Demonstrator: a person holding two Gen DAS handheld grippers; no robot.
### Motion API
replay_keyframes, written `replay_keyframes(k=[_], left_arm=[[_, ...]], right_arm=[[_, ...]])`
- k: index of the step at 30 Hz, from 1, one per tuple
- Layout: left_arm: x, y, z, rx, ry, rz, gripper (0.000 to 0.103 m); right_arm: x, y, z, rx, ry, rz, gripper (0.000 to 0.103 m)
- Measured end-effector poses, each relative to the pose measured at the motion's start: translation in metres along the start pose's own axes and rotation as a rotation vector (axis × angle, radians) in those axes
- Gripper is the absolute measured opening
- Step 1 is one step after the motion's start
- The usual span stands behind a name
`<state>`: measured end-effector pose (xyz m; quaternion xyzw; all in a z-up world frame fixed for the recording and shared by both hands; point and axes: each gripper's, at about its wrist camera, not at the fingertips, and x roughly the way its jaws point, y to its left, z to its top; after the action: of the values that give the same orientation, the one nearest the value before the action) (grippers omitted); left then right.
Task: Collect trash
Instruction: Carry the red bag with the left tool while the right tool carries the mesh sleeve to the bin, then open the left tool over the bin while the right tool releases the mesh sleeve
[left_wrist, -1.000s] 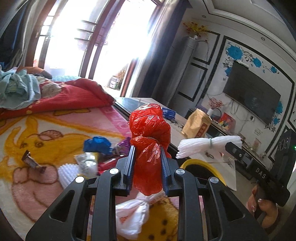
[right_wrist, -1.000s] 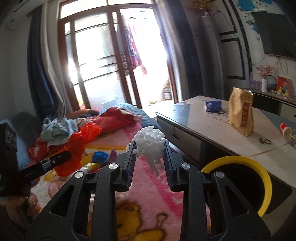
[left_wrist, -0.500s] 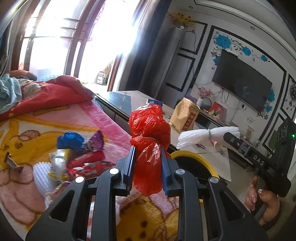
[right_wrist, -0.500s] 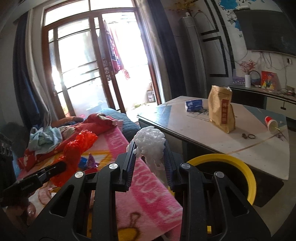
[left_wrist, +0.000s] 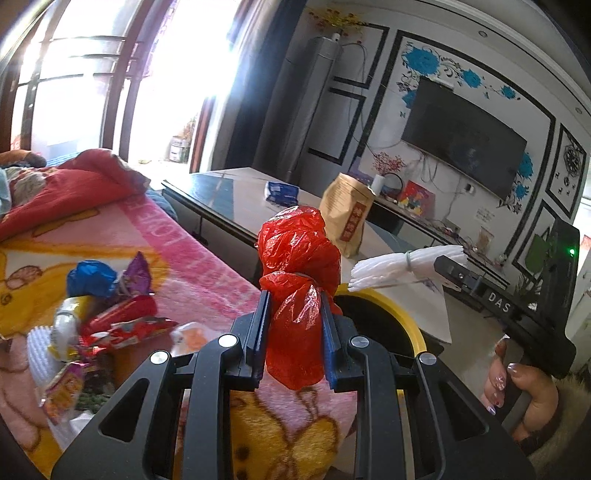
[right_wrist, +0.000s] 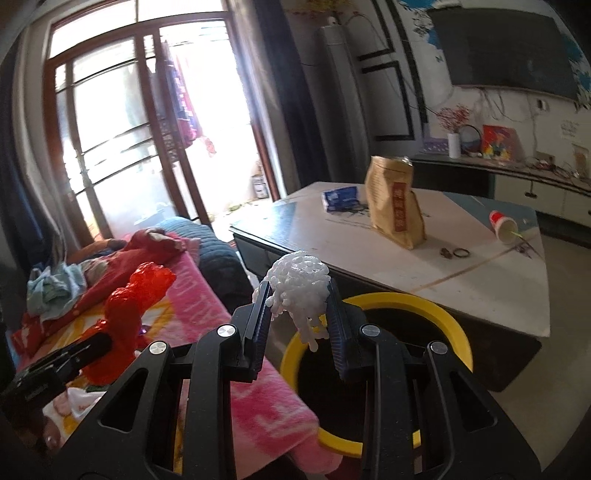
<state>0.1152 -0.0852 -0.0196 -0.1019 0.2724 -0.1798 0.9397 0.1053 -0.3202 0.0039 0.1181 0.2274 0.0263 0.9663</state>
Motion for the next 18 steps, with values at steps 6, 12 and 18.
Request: replay_keyframes(k=[6, 12, 18], left_arm=[[0.018, -0.017, -0.004, 0.031, 0.029, -0.028, 0.023], [0.04, -0.035, -0.009, 0.063, 0.066, -0.051, 0.023], [0.068, -0.05, -0.016, 0.094, 0.119, -0.071, 0.023]], right_arm=[[0.001, -0.024, -0.001, 0.046, 0.003, -0.052, 0.022], [0.005, -0.049, -0.003, 0.099, 0.024, -0.101, 0.022], [0.01, -0.065, -0.007, 0.147, 0.047, -0.129, 0.022]])
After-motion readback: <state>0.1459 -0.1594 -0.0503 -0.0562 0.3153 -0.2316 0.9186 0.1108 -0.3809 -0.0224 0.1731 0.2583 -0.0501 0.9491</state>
